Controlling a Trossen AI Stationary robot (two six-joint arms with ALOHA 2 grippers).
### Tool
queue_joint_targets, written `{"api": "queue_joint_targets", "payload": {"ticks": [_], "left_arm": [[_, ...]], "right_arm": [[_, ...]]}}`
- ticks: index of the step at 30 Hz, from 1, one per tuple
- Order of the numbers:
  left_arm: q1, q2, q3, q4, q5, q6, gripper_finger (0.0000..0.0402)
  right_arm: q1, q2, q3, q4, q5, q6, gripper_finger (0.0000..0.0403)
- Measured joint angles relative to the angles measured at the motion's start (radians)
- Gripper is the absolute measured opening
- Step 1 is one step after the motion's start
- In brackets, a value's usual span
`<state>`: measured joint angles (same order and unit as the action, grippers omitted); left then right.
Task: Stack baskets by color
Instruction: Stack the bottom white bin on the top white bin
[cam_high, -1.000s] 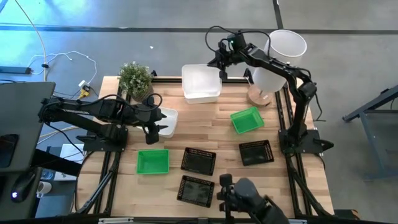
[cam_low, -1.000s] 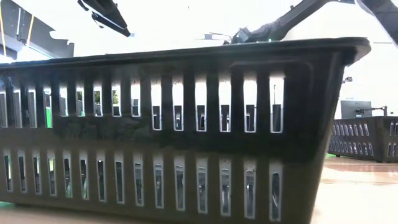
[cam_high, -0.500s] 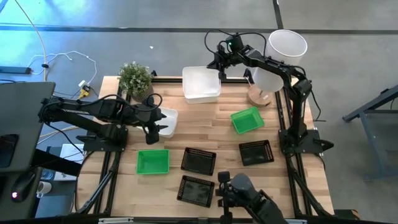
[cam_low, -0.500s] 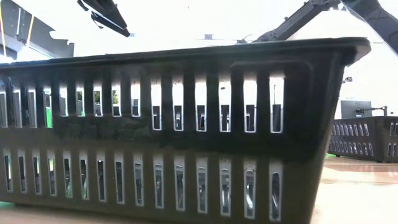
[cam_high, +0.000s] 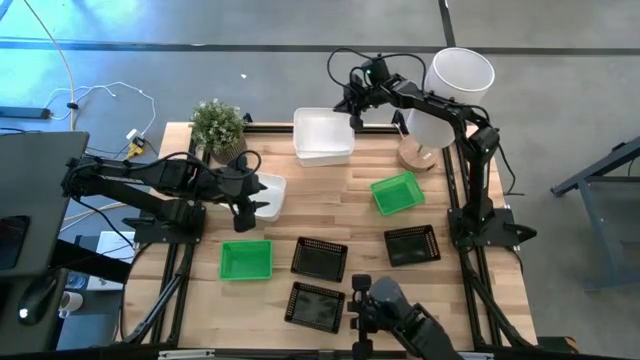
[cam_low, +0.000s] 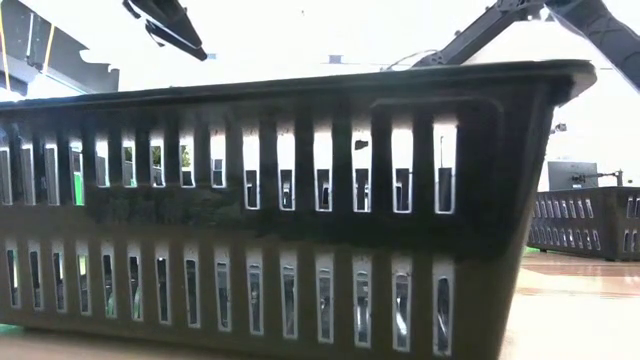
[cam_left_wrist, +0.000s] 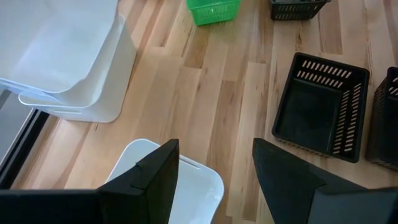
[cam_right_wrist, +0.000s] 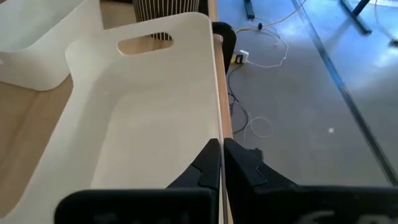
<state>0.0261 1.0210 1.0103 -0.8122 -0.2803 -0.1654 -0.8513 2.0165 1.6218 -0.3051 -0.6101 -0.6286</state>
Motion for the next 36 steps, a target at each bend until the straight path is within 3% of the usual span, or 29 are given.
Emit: {"api": "queue_joint_targets", "payload": {"ticks": [15,20,28,36], "left_arm": [[0.000,0.000,0.000,-0.010,0.000,0.000,0.0193],[0.000,0.000,0.000,-0.010,0.000,-0.005,0.0193],[0.000,0.000,0.000,-0.011,0.000,-0.007,0.0193],[0.000,0.000,0.000,-0.039,0.000,-0.008,0.0193]], "right_arm": [[0.008,0.001,0.000,-0.027,0.020,0.010,0.0003],[0.021,0.001,0.000,-0.027,0.042,0.012,0.0045],[0.060,0.000,0.000,-0.026,0.197,-0.016,0.0133],[0.124,-0.006,0.000,-0.027,0.361,-0.120,0.0146]]}}
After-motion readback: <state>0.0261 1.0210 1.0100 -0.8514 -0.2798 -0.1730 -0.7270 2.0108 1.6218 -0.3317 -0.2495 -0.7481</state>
